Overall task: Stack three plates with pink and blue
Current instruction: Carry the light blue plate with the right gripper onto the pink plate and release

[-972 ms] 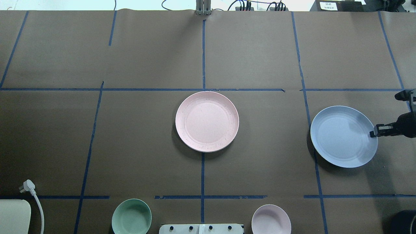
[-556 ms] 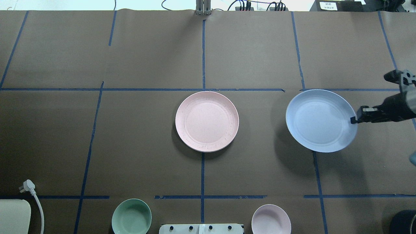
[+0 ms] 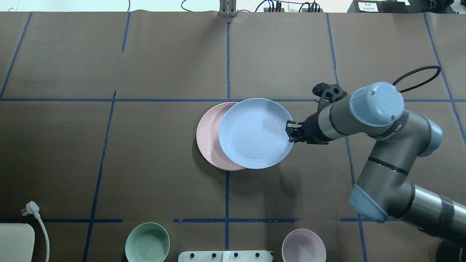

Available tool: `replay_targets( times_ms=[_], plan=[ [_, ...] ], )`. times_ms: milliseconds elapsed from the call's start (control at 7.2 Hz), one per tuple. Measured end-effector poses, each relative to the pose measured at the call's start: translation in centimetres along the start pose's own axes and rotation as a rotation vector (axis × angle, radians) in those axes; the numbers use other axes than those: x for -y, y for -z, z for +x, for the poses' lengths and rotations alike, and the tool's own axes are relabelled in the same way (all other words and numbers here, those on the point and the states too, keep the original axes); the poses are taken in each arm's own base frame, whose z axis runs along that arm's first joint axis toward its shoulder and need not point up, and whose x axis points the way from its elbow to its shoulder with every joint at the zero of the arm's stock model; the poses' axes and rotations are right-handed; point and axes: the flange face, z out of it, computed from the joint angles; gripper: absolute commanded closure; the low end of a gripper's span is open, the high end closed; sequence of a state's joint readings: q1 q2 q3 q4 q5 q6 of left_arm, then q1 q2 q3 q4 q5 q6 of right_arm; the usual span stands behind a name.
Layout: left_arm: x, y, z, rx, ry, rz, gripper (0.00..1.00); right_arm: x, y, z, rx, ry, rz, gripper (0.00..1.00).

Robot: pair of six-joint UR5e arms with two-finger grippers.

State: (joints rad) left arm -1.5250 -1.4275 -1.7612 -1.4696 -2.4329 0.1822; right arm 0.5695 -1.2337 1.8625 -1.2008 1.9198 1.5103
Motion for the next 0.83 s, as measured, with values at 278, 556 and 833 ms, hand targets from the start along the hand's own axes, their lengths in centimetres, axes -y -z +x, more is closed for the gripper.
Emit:
replay_targets(
  times_ms=[278,556,833],
  plan=[
    [0.0,0.0,0.1,-0.010,0.000,0.002,0.00,-1.4,-2.4,-3.9,0.002,-0.018,0.009,1.00],
    [0.1,0.0,0.2,-0.014,0.000,0.004,0.00,-1.2,-3.2,-5.1,0.002,-0.026,0.031,0.01],
    [0.1,0.0,0.2,-0.015,0.000,0.004,0.00,-0.7,-3.7,-4.9,-0.009,-0.020,0.046,0.00]
  ],
)
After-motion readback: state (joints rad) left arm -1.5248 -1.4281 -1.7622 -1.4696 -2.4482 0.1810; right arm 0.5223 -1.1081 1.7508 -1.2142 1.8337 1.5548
